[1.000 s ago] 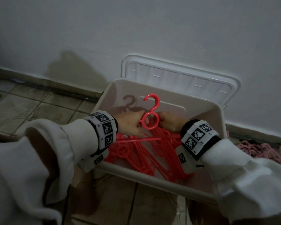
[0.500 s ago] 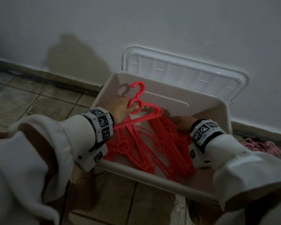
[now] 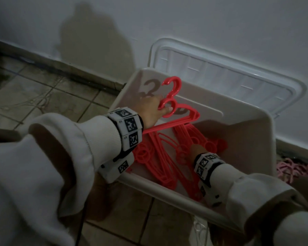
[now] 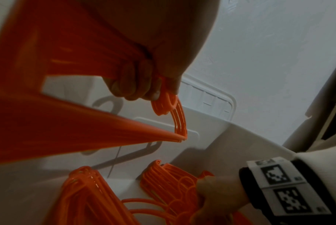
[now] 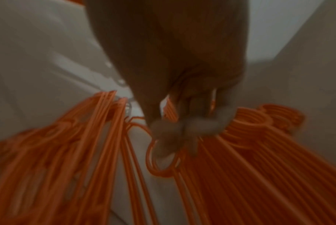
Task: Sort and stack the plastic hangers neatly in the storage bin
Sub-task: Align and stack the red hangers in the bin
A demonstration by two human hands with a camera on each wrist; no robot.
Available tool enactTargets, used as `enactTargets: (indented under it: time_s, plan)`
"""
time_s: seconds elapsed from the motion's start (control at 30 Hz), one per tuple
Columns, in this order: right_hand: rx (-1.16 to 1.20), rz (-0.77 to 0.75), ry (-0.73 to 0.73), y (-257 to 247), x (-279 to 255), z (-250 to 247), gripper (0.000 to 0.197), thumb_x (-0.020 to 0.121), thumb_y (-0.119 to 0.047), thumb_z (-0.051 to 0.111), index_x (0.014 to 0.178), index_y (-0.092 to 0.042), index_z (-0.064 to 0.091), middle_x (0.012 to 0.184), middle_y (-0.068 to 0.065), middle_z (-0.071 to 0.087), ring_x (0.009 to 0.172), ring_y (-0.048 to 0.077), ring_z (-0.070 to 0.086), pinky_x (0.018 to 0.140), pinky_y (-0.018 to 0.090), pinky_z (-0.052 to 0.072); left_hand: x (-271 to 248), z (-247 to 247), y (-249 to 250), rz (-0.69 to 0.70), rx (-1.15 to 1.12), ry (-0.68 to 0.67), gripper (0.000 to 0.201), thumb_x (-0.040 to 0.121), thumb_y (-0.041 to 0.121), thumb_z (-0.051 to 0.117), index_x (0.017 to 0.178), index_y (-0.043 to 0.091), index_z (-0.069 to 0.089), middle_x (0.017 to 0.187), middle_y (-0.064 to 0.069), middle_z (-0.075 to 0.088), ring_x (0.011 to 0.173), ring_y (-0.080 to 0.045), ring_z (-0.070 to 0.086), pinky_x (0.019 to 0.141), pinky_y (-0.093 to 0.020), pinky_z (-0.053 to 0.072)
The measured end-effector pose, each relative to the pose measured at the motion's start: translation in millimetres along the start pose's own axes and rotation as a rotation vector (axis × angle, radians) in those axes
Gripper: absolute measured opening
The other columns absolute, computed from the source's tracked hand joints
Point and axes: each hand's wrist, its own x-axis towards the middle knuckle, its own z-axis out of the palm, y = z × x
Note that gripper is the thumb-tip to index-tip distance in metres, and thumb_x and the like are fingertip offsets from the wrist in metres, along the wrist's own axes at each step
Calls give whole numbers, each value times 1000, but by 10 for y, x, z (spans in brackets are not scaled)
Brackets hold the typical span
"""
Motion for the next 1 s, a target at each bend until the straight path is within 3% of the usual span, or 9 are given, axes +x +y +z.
enactTargets:
  time_s: [0.1, 0.23, 0.37, 0.5, 0.6, 0.77, 0.83, 0.9, 1.0]
  plan:
    - [20, 43, 40, 22, 34, 19, 39, 89, -36, 56, 113, -6, 59, 111, 15, 65, 100, 30, 63, 73, 28, 44, -3, -7, 6, -6, 15, -8, 25, 94, 37, 49, 77, 20, 41, 69, 7, 40, 72, -14, 42, 63, -23, 23]
    - [-60, 87, 114, 3, 45, 46, 32, 95, -23, 44, 119, -6, 57, 118, 14, 62, 107, 29, 61, 82, 31, 47, 0, -3, -1, -15, 3, -25, 24, 93, 38, 50, 81, 19, 43, 75, 5, 42, 76, -15, 44, 70, -25, 28]
    - [-110, 94, 156, -37, 2, -15, 39, 89, -35, 55, 118, -9, 58, 119, 11, 62, 110, 27, 60, 85, 34, 48, 32, 14, -6, -23, -72, -23, 22, 93, 35, 52, 80, 20, 43, 67, 10, 39, 76, -15, 44, 70, -25, 30]
    - [-98, 23, 204, -42, -12, -99, 45, 87, -44, 56, 120, -13, 55, 123, 9, 59, 113, 28, 57, 89, 36, 46, 64, 23, -16, -13, -91, -38, 21, 92, 36, 52, 83, 19, 47, 69, 6, 44, 75, -17, 47, 71, -27, 32]
    - [-51, -21, 239, -48, -76, -199, 40, 88, -40, 56, 115, -11, 59, 119, 12, 61, 111, 28, 59, 89, 35, 47, 70, 21, -19, -16, -106, -33, 25, 90, 39, 55, 79, 18, 48, 66, 5, 44, 72, -19, 48, 69, -28, 34]
    - [1, -91, 372, 50, -302, -444, 36, 95, -35, 42, 114, -10, 58, 115, 17, 62, 108, 32, 59, 88, 38, 47, 36, -26, -60, -7, -149, -48, 30, 84, 44, 61, 72, 17, 57, 63, 3, 53, 68, -20, 56, 65, -28, 35]
    - [74, -157, 402, 127, -390, -549, 31, 95, -33, 43, 102, -9, 60, 108, 19, 62, 103, 32, 60, 84, 36, 46, -4, -62, -25, -20, -149, -30, 34, 84, 46, 61, 68, 17, 54, 63, 4, 52, 65, -16, 52, 64, -26, 30]
    - [154, -219, 400, 216, -471, -646, 27, 95, -31, 46, 78, -14, 58, 95, 19, 64, 91, 29, 61, 74, 29, 41, -34, -85, 28, -36, -195, -12, 32, 86, 43, 61, 66, 19, 52, 67, 5, 54, 66, -12, 51, 61, -24, 28]
    - [351, -305, 344, 272, -634, -774, 33, 94, -25, 51, 61, -23, 48, 68, 6, 60, 53, 5, 54, 54, 18, 34, -74, -159, 148, -57, -241, -21, 30, 88, 43, 57, 62, 29, 49, 72, 4, 59, 78, -14, 54, 67, -21, 27]
